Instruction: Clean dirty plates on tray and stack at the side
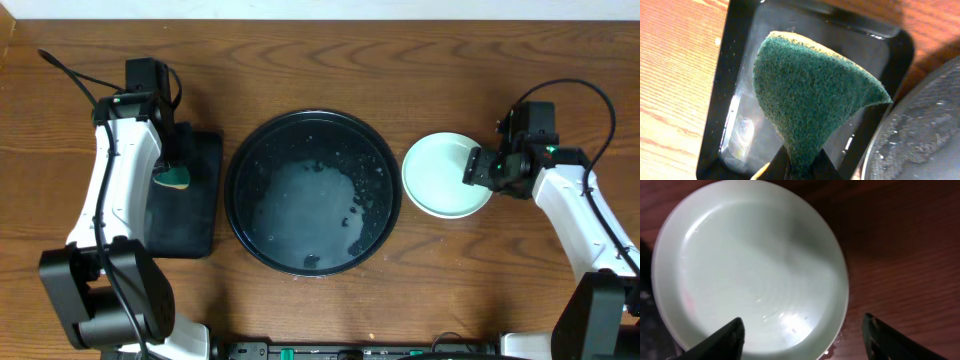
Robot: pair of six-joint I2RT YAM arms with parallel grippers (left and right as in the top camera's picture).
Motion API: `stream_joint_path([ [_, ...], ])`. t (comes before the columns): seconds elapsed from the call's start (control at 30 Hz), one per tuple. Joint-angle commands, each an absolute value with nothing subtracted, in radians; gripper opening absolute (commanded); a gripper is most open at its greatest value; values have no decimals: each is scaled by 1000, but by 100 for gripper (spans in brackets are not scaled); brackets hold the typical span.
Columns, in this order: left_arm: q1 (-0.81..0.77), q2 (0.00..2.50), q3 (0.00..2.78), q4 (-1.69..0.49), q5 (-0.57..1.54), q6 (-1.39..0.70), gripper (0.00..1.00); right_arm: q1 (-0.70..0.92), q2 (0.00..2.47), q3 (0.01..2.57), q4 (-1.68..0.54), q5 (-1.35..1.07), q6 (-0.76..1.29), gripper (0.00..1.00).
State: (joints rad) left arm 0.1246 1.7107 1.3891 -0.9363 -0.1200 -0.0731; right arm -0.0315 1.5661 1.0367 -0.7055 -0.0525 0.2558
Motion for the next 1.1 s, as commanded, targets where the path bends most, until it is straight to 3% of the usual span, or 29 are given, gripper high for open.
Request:
stream_joint_path([
  [0.0,148,1760,1391,-942,-139,-30,7,-32,1555,1142,-762,-84,221,81],
  [0.1,150,1806,1388,-948,-131,-30,8,-32,1555,1223,-836,-84,196,91],
  [0.17,150,1830,1384,-948,-131,-30,17,-32,1555,1275,-883,-84,184,99],
  [0.23,150,1845,1384,-949,-128,-35,41,-31,1555,1322,-928,-84,181,99],
  [0.27,150,1848,1384,-949,-123,-38,60,-31,1555,1342,-949,-84,182,99],
  [0.3,150,1848,1384,-949,-116,-38,70,-31,1555,1362,-970,-85,182,99],
  [0.33,150,1841,1386,-950,-113,-39,72,-31,1555,1393,-1003,-88,183,99],
  [0.7,150,1635,1404,-1019,-116,-41,74,-31,1482,1671,-1234,-88,186,99],
  [1.07,150,1601,1404,-1019,-116,-41,74,-31,1151,1806,-1277,-125,186,99],
])
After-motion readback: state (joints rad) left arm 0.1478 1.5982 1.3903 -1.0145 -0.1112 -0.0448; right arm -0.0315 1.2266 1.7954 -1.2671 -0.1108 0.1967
